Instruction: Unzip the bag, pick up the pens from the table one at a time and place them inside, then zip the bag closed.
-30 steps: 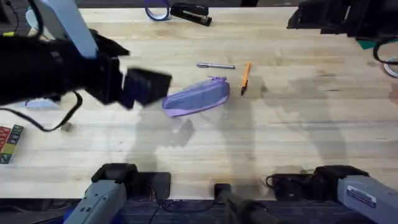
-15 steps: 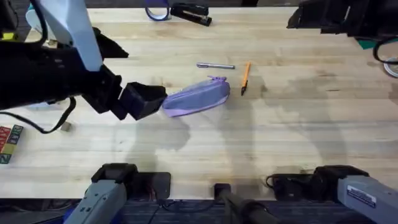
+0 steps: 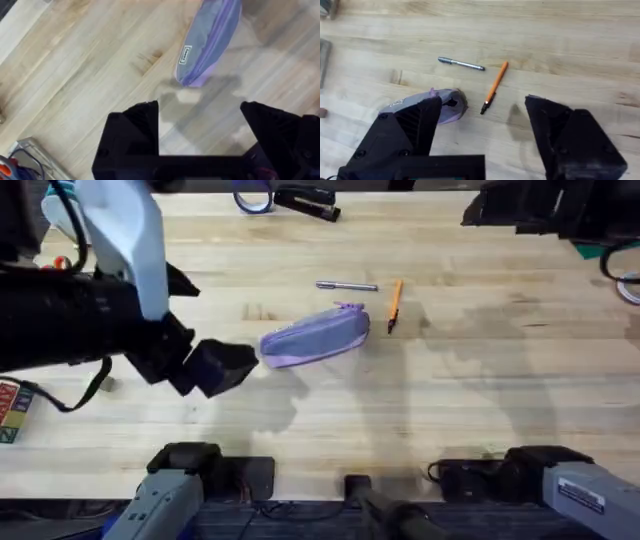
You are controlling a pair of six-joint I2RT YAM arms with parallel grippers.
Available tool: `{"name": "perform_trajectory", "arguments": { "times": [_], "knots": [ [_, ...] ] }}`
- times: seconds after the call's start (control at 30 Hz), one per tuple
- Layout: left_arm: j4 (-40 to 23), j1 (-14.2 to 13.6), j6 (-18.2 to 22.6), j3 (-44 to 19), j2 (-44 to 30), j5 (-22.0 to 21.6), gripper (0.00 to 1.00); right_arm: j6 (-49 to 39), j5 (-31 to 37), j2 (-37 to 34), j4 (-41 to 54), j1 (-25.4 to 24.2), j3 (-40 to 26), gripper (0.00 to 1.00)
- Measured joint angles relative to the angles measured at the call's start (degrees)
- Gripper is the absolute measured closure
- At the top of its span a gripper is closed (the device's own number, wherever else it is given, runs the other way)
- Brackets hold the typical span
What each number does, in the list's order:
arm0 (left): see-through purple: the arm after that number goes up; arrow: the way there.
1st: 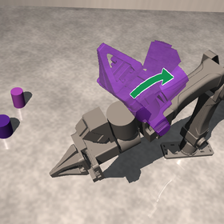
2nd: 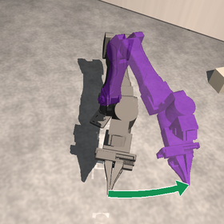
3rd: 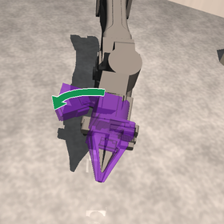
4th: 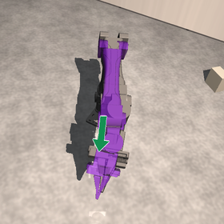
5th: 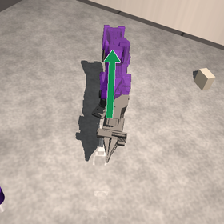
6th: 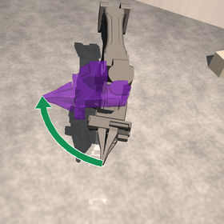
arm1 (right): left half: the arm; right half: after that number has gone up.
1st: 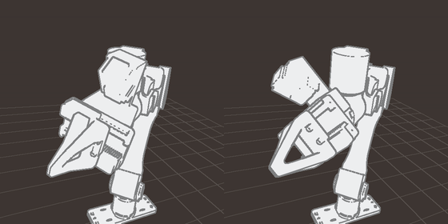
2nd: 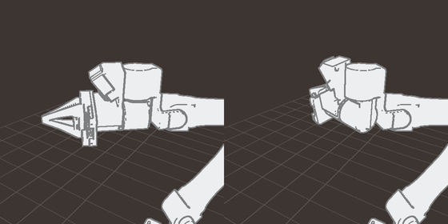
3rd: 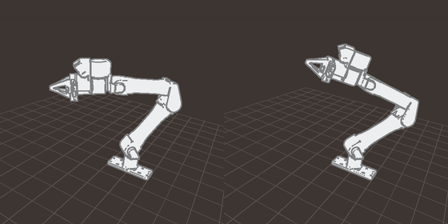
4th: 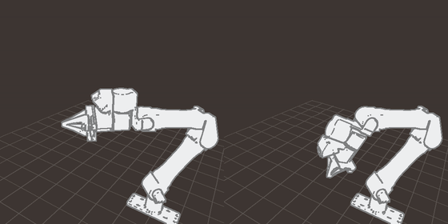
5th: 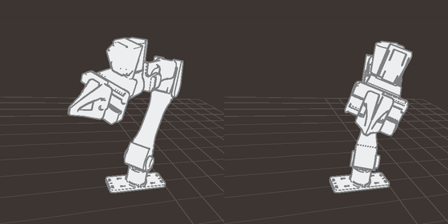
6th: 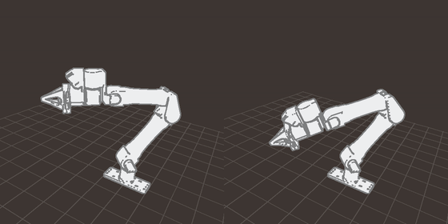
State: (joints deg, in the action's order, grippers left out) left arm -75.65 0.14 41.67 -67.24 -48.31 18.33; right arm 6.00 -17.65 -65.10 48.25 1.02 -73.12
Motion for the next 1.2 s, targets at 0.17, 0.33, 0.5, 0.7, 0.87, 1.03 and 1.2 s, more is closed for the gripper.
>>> {"name": "perform_trajectory", "arguments": {
  "times": [0.17,0.33,0.5,0.7,0.87,1.03,1.2],
  "knots": [
    [-2.2,0.0,4.5,0.0,0.0,-0.6,0.007,0.0,0.0,0.0,0.0,0.0,0.0,0.005],
    [-4.2,0.0,6.8,0.4,0.0,-2.8,0.007,0.0,0.0,0.0,0.0,0.0,0.0,0.005],
    [-4.3,0.0,7.6,2.3,0.0,-3.3,0.007,0.0,0.0,0.0,0.0,0.0,0.0,0.005],
    [-1.8,0.0,8.4,4.6,-0.5,-3.1,0.007,0.0,0.0,0.0,0.0,0.0,0.0,0.005],
    [0.1,0.0,8.8,6.1,-2.4,-2.4,0.007,0.0,0.0,0.0,0.0,0.0,0.0,0.006],
    [2.1,0.0,8.9,6.3,-6.2,-1.2,0.007,0.0,0.0,0.0,0.0,0.0,0.0,0.005],
    [3.5,0.0,9.1,6.3,-11.5,1.4,0.005,0.0,0.0,0.0,0.1,0.0,0.0,0.005]
  ]
}}
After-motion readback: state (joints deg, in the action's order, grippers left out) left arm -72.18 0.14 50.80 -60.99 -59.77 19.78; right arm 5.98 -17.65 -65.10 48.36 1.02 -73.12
